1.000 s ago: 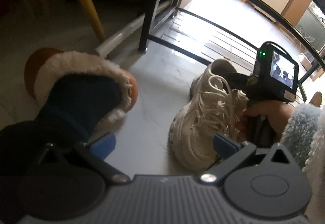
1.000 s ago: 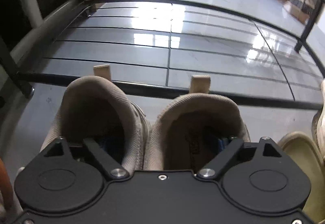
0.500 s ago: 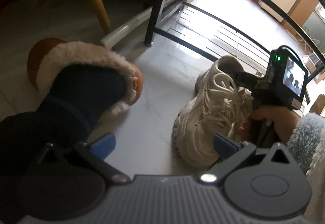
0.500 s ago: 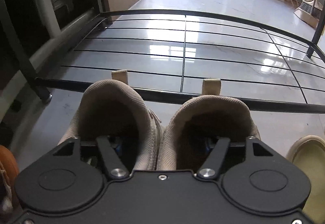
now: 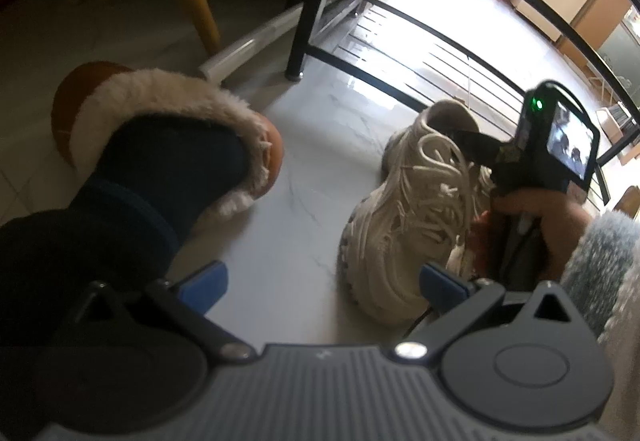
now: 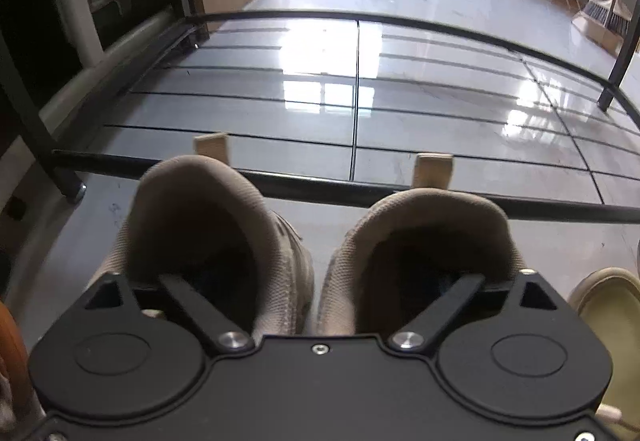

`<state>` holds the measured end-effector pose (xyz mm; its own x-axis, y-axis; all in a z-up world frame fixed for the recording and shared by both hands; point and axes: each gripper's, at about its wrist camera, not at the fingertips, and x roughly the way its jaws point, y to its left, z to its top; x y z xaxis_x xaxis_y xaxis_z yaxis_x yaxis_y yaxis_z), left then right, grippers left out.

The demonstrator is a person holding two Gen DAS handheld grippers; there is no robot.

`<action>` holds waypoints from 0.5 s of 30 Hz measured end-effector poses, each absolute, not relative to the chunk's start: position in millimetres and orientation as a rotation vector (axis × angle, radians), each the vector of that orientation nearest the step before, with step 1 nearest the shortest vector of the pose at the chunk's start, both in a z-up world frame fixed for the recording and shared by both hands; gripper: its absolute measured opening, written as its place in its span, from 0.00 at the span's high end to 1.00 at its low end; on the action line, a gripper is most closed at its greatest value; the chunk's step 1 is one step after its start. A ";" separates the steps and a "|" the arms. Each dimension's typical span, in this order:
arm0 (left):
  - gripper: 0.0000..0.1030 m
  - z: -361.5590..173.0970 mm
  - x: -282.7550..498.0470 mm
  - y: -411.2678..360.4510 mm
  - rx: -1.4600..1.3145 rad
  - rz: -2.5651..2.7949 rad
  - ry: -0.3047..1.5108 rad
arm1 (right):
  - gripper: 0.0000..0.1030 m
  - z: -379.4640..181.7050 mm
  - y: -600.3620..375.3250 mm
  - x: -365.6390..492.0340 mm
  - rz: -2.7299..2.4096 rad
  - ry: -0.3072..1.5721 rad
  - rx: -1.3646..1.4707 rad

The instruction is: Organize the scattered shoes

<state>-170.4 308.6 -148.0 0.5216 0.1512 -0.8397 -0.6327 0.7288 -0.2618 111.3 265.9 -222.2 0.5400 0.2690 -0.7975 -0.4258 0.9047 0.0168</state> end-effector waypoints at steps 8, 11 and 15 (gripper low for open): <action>0.01 -150.5 -170.3 310.5 -0.618 0.509 0.922 | 0.00 -221.9 272.0 118.6 0.403 0.966 -0.184; 0.01 -152.5 -169.8 310.4 -0.622 0.508 0.931 | 0.00 -222.2 271.1 117.3 0.402 0.956 -0.177; 0.01 -152.4 -170.5 309.4 -0.624 0.510 0.935 | 0.00 -222.8 269.7 115.0 0.404 0.935 -0.175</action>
<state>-170.5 309.4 -152.4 0.5014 0.1335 -0.8549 -0.6463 0.7148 -0.2674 115.0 269.6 -222.8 0.5263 0.2611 -0.8092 -0.4102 0.9116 0.0273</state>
